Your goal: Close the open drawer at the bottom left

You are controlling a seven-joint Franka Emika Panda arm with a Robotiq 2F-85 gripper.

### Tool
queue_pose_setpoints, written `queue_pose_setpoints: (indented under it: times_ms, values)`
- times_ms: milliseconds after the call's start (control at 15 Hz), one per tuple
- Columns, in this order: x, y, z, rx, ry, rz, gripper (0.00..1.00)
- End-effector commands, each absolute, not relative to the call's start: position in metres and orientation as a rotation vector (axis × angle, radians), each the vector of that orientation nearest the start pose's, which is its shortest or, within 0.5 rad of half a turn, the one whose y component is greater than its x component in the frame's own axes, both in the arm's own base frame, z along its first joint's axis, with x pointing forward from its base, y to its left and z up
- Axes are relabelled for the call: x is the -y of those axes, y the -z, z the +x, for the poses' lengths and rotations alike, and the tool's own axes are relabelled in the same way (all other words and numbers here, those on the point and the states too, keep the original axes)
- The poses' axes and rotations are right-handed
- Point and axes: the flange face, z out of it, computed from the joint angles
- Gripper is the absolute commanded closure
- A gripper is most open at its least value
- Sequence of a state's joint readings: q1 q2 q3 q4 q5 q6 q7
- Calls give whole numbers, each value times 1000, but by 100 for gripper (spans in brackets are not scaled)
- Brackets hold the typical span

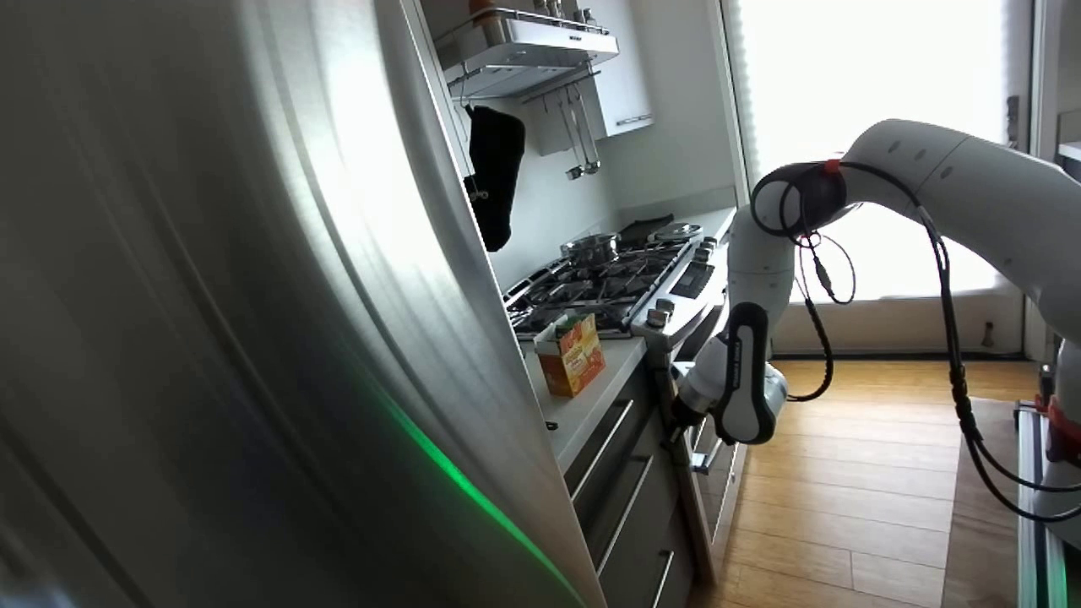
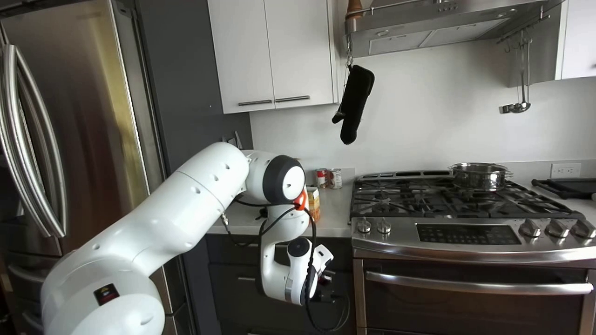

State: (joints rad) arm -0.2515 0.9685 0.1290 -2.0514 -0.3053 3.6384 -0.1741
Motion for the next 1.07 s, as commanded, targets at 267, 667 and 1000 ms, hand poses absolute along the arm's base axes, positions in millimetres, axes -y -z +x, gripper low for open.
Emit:
queue_pose_setpoints:
  times_ms: [267,667,1000]
  values:
    - [32,-28,590,385,1103,-2846,100]
    - [23,-20,611,374,1161,-2788,100]
    - [24,-14,615,385,1210,-2763,100]
